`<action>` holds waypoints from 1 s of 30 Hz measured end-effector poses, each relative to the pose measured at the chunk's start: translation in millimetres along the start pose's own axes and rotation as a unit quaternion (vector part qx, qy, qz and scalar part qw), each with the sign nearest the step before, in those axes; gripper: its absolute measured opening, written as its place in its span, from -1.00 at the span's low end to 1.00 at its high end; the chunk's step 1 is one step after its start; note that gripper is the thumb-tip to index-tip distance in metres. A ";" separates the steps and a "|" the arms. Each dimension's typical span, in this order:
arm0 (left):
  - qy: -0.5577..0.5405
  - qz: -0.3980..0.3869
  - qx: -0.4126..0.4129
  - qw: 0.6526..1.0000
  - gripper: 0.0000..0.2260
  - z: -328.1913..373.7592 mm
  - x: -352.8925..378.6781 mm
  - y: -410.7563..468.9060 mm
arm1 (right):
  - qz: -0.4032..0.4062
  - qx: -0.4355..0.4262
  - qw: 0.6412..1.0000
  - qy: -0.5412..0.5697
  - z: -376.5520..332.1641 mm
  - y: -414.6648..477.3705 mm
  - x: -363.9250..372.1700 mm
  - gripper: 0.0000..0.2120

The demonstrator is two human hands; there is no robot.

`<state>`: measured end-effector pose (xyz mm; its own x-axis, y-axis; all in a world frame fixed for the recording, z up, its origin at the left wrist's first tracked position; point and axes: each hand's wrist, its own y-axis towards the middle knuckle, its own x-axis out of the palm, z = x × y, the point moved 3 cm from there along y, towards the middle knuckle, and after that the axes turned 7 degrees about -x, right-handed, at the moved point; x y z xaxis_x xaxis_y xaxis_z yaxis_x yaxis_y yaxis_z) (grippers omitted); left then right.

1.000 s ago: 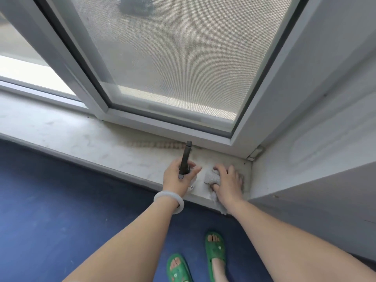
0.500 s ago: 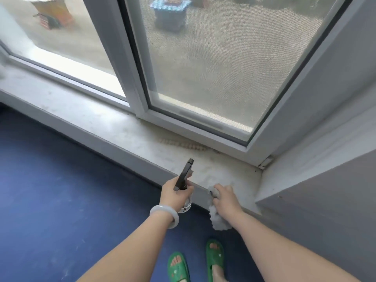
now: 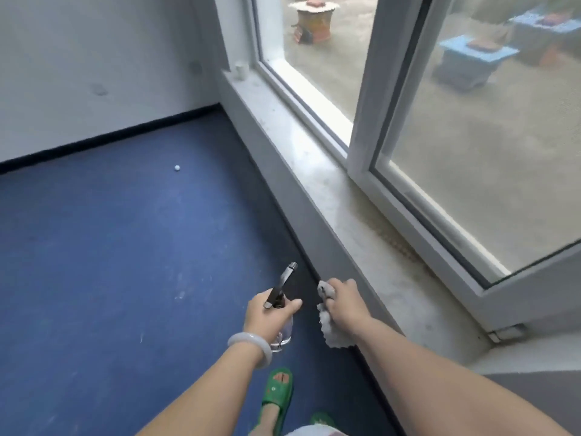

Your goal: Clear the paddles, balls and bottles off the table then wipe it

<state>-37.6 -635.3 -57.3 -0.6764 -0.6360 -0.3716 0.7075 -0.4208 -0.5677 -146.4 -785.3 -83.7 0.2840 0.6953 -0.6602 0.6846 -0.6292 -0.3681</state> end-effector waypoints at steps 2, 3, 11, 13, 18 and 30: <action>-0.025 0.051 -0.027 0.998 -0.70 -23.7 -15.9 -19.2 | -0.042 -0.060 0.997 -0.021 -18.0 -5.8 14.5 -0.87; -0.038 0.078 -0.035 0.996 -0.69 -35.8 -24.4 -29.8 | -0.064 -0.090 0.993 -0.028 -27.8 -8.8 24.2 -0.86; -0.146 0.262 -0.116 0.947 -0.72 -131.7 -91.8 -133.9 | -0.200 -0.223 0.949 -0.094 -94.6 -66.6 104.4 -0.91; -0.175 0.304 -0.143 0.925 -0.74 -156.2 -104.6 -163.6 | -0.226 -0.258 0.934 -0.101 -107.2 -86.0 126.2 -0.96; -0.244 0.370 -0.182 0.877 -0.77 -217.8 -120.7 -243.7 | -0.276 -0.333 0.894 -0.115 -132.8 -146.1 181.9 -0.84; -0.341 0.524 -0.244 0.741 -0.76 -391.5 -114.3 -490.5 | -0.418 -0.472 0.756 -0.177 -143.4 -414.3 324.9 -0.79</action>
<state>-387.4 -102.9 -24.0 0.5718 -0.6973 -0.4323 0.5006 0.7139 -0.4896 -241.4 -249.0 -51.7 -0.5947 0.4718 -0.6510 0.7474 0.6227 -0.2315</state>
